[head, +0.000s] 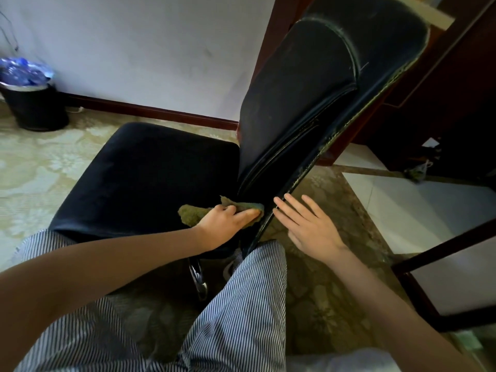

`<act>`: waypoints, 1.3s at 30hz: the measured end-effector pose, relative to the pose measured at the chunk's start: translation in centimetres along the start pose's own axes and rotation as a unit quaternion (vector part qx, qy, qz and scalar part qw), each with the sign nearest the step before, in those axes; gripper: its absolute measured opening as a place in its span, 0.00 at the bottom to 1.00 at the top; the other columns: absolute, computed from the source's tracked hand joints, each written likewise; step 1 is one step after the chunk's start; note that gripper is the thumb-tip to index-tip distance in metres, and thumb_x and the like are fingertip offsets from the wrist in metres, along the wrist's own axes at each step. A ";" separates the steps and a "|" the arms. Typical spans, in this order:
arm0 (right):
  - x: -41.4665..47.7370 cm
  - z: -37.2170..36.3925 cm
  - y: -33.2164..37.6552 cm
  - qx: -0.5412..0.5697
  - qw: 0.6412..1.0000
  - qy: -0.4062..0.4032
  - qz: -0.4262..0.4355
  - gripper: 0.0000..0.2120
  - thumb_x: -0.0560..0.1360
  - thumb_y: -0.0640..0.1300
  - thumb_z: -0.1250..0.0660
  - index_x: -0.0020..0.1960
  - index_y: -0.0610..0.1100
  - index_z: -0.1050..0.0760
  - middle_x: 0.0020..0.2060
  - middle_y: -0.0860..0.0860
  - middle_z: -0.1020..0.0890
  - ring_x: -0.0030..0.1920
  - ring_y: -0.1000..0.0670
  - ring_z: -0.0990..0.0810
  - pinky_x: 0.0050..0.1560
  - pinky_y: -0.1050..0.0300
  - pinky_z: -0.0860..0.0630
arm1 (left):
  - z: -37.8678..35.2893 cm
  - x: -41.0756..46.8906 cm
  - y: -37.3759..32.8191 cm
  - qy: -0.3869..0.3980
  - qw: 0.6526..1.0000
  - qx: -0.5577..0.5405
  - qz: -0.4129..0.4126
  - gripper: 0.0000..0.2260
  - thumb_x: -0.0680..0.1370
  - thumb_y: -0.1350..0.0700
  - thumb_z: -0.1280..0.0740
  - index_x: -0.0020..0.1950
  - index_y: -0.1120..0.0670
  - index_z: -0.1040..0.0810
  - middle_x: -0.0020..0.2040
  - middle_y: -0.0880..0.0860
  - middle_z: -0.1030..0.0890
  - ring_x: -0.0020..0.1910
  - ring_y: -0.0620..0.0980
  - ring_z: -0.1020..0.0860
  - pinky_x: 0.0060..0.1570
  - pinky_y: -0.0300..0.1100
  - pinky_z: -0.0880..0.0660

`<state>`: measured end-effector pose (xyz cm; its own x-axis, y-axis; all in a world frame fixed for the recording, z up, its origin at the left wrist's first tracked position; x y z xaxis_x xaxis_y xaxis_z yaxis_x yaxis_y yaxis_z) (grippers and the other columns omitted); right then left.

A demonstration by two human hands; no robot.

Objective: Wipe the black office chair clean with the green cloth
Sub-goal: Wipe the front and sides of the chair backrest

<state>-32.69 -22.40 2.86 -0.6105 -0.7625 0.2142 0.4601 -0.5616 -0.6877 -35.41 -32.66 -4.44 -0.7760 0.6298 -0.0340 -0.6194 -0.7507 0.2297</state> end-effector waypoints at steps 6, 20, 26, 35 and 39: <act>0.2 -0.5 0.4 -0.006 1.000 -0.002 0.025 0.34 0.62 0.47 0.24 0.66 0.42 0.27 0.68 0.46 0.28 0.70 0.46 0.39 0.72 0.48 0.54 | 5.9 -0.2 3.2 -0.223 0.973 -0.046 0.024 0.40 0.61 0.61 0.24 0.70 0.58 0.37 0.68 0.53 0.28 0.38 0.50 0.22 0.30 0.41 0.24; 0.2 -1.4 2.6 0.005 0.999 0.014 0.049 0.32 0.64 0.48 0.25 0.66 0.43 0.27 0.68 0.46 0.29 0.70 0.47 0.40 0.72 0.48 0.55 | -4.5 0.3 -1.5 -0.024 0.999 -0.020 -0.034 0.31 0.81 0.61 0.47 0.68 0.55 0.72 0.77 0.51 0.56 0.62 0.55 0.34 0.59 0.47 0.31; 0.7 -1.1 4.0 0.010 0.997 0.011 0.077 0.32 0.63 0.47 0.24 0.66 0.43 0.26 0.68 0.47 0.28 0.70 0.47 0.40 0.72 0.48 0.56 | -2.8 -1.7 1.2 -0.135 0.986 -0.099 -0.014 0.38 0.69 0.60 0.28 0.73 0.56 0.45 0.71 0.52 0.31 0.48 0.52 0.21 0.42 0.44 0.22; 1.4 -0.9 4.6 0.023 0.994 0.016 0.104 0.31 0.63 0.47 0.24 0.65 0.43 0.26 0.67 0.47 0.27 0.70 0.47 0.39 0.73 0.49 0.57 | -2.7 -1.8 2.6 -0.161 0.986 -0.035 -0.022 0.40 0.58 0.58 0.21 0.68 0.54 0.31 0.61 0.49 0.22 0.36 0.48 0.23 0.32 0.40 0.25; 1.3 -1.3 4.1 0.033 0.992 0.029 0.119 0.34 0.62 0.46 0.23 0.66 0.43 0.26 0.67 0.47 0.28 0.70 0.47 0.39 0.72 0.49 0.56 | -5.2 -0.6 -0.2 -0.096 0.994 -0.052 -0.019 0.34 0.76 0.60 0.36 0.73 0.52 0.56 0.74 0.48 0.39 0.54 0.52 0.26 0.50 0.44 0.26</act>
<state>-32.47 -25.27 -0.60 -0.5152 -0.8570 0.0094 0.6356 -0.3895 -0.6666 -35.44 -33.92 -9.54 -0.7212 0.6768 0.1477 -0.6644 -0.7361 0.1290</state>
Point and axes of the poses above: each hand's wrist, its own x-axis towards the middle knuckle, its own z-axis out of the back of the hand, y = z × x, the point moved 9 cm from there along x, towards the middle knuckle
